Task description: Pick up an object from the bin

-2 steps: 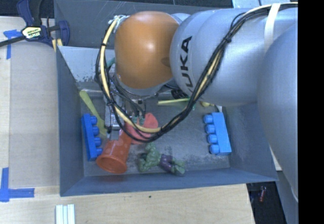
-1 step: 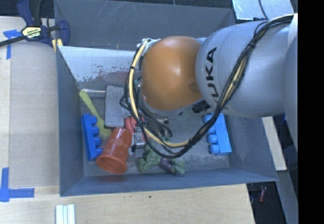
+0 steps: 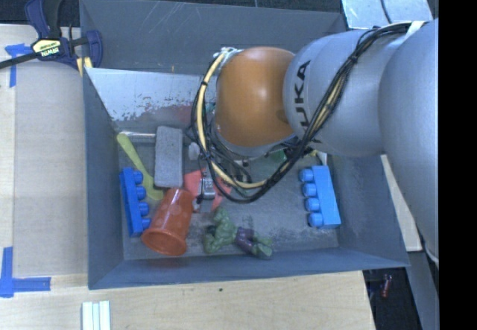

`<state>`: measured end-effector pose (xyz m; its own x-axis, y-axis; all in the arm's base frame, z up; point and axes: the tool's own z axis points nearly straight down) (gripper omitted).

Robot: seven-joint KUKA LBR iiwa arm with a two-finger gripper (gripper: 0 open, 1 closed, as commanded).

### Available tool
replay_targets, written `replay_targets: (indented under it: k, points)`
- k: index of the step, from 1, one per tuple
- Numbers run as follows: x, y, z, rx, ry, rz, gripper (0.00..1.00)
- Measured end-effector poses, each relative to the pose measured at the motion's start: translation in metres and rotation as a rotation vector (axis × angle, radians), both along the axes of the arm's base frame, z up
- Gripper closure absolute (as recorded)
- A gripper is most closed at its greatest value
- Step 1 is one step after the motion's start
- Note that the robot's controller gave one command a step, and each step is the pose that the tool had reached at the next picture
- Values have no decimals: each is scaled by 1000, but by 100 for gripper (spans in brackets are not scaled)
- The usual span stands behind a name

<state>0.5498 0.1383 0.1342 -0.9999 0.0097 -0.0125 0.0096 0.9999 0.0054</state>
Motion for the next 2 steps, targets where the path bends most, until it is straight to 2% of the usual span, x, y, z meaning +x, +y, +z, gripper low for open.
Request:
replay_targets:
  k: [1,2]
  points:
    - [-9,-44,27,-5,10,168,0]
    - [6,-43,-16,-2,-1,76,0]
